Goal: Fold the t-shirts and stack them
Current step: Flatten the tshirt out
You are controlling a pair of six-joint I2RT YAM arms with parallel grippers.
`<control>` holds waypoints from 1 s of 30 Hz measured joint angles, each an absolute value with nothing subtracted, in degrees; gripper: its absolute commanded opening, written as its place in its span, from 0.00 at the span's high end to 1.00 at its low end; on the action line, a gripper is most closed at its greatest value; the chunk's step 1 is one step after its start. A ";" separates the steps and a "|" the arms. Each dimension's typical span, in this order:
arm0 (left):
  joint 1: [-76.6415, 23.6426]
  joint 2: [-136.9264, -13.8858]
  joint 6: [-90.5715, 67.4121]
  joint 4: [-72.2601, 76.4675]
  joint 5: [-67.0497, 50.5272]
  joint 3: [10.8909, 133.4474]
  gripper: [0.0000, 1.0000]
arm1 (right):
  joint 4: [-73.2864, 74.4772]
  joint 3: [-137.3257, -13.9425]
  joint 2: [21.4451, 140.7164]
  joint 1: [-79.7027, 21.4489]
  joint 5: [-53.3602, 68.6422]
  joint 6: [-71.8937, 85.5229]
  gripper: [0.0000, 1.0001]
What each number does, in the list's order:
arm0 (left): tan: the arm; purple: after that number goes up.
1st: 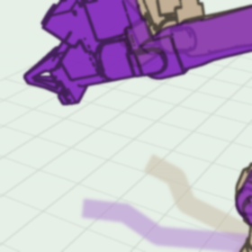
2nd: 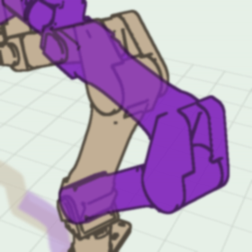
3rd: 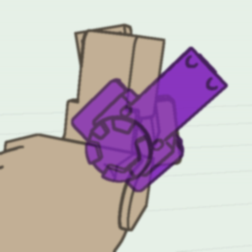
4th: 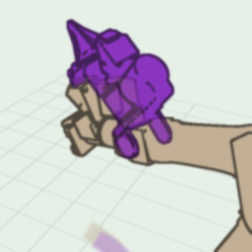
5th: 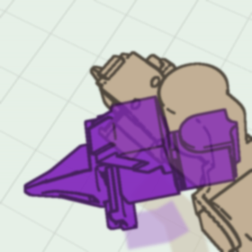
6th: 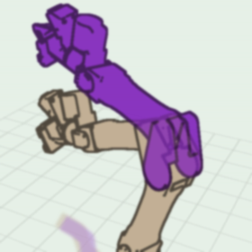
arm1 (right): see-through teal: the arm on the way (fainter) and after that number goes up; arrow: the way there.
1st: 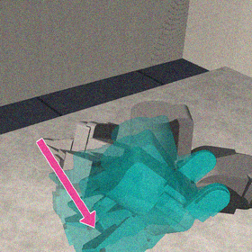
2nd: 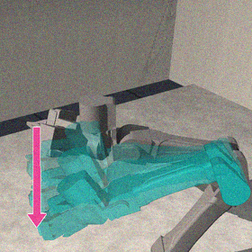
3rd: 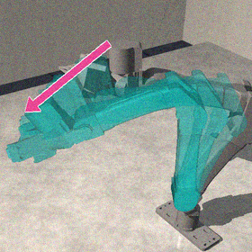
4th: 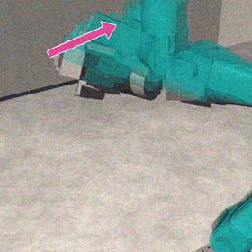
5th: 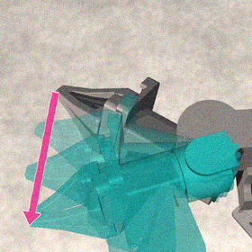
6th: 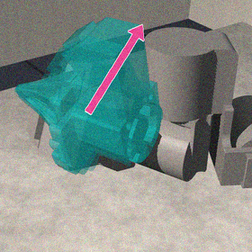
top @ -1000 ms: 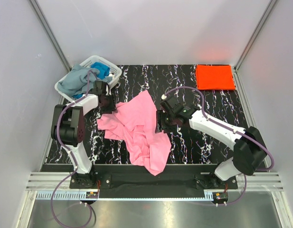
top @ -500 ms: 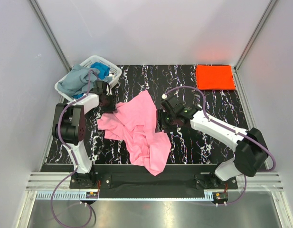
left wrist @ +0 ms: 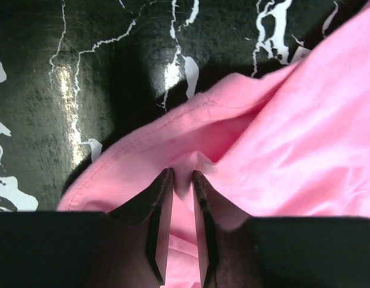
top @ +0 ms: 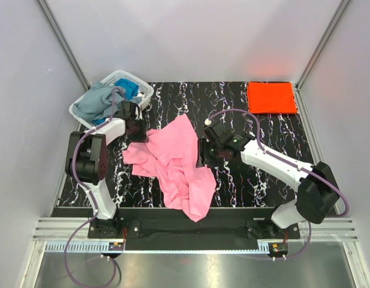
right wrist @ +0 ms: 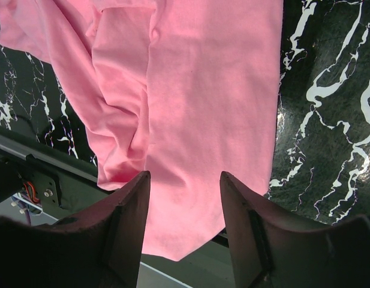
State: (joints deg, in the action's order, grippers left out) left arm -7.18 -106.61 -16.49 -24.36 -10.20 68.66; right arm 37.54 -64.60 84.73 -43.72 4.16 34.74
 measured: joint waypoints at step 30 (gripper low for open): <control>-8.38 -102.32 -10.52 -24.27 -7.31 68.77 0.66 | 37.54 -64.60 84.49 -43.72 4.16 34.46 0.41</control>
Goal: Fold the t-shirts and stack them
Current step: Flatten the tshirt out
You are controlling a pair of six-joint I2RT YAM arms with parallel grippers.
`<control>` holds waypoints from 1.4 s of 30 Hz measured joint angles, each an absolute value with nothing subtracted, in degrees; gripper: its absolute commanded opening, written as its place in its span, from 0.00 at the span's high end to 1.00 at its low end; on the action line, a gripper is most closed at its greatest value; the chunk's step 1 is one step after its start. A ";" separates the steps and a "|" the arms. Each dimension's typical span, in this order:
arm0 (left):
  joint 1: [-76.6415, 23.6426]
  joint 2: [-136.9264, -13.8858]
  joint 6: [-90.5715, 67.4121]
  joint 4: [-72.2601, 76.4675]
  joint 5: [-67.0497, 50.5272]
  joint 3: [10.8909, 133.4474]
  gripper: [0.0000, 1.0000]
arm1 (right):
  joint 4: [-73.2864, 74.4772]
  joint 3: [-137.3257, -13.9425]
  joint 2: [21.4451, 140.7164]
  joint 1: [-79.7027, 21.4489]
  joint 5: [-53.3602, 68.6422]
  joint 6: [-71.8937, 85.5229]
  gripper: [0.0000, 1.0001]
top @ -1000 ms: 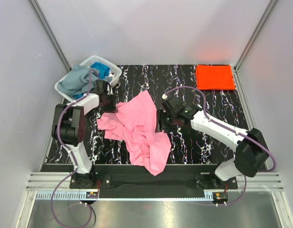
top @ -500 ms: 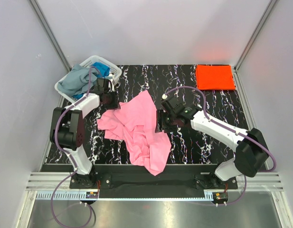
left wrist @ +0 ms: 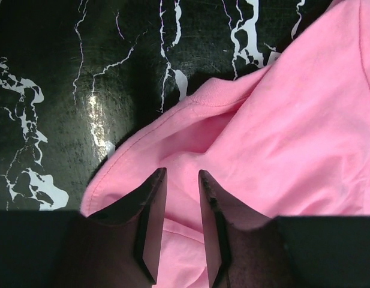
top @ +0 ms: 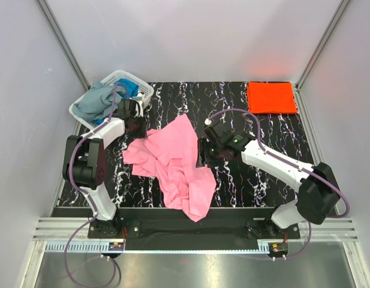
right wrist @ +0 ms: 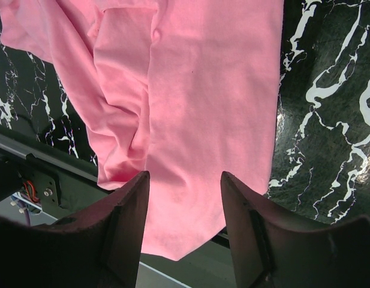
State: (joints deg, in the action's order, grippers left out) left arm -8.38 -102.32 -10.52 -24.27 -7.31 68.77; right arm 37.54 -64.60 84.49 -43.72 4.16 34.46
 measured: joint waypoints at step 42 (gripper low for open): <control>-9.10 -108.25 -1.61 -25.76 -10.55 70.59 1.00 | 37.65 -63.81 83.40 -43.72 4.05 33.85 0.40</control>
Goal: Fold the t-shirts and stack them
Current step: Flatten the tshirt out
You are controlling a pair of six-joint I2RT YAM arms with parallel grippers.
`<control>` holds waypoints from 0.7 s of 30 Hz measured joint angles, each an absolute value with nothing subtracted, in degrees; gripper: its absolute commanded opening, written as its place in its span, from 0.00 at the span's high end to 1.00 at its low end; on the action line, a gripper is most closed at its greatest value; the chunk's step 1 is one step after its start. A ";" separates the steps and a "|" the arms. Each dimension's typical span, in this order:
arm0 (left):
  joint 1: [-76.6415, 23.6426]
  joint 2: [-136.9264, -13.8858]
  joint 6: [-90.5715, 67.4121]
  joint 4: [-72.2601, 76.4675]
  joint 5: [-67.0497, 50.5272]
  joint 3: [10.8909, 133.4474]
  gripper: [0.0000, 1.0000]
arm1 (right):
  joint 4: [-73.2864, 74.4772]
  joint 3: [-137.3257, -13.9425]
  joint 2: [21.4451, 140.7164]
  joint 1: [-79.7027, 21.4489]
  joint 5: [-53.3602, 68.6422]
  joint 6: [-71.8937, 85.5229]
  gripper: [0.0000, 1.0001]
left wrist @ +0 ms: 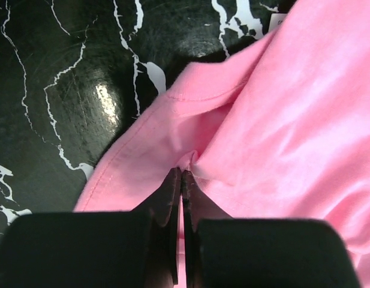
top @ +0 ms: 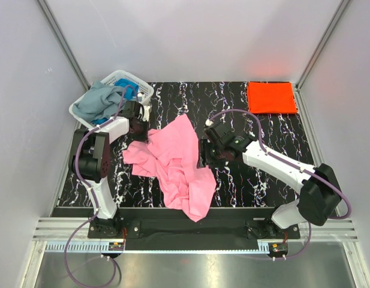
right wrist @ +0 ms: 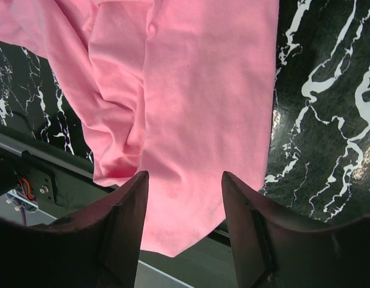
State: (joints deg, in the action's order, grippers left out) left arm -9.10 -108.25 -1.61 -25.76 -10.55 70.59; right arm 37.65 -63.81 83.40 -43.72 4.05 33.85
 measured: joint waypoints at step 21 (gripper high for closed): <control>-11.00 -96.38 -18.35 -37.43 -9.04 89.27 1.00 | 44.99 -66.50 89.27 -62.48 -5.96 45.06 0.30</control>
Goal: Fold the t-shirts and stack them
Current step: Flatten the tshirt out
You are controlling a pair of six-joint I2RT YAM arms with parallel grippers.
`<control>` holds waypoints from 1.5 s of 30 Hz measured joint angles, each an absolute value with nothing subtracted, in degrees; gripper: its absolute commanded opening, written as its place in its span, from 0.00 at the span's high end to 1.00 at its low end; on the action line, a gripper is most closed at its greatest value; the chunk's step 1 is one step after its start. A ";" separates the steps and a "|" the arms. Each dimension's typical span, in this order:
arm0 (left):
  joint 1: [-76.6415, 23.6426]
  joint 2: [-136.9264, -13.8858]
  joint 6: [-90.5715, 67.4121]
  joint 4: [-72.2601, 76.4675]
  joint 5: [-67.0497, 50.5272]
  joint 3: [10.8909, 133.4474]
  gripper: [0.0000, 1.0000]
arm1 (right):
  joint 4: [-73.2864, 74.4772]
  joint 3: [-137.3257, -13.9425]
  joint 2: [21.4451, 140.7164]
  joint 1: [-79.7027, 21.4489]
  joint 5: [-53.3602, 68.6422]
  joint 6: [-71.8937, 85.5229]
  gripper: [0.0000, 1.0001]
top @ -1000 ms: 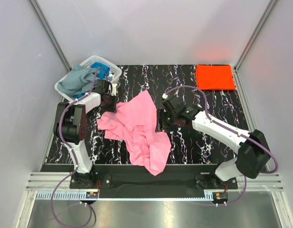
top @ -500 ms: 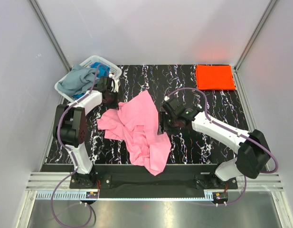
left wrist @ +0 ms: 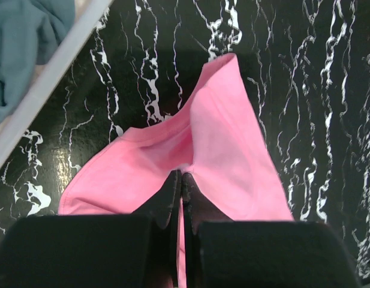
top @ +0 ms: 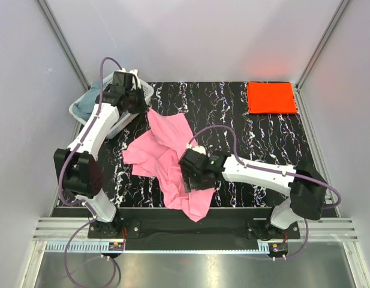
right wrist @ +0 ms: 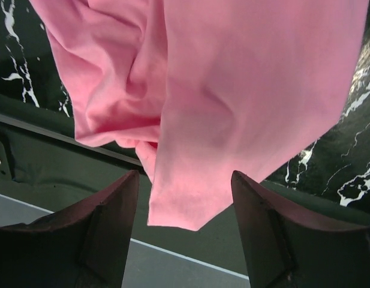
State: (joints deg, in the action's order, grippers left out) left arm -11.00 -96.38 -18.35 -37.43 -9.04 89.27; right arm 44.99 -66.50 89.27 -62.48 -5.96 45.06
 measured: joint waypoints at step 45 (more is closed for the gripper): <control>-5.54 -98.63 -21.47 -52.40 9.21 107.24 1.00 | 49.74 -57.76 80.55 -71.61 -12.80 52.88 0.73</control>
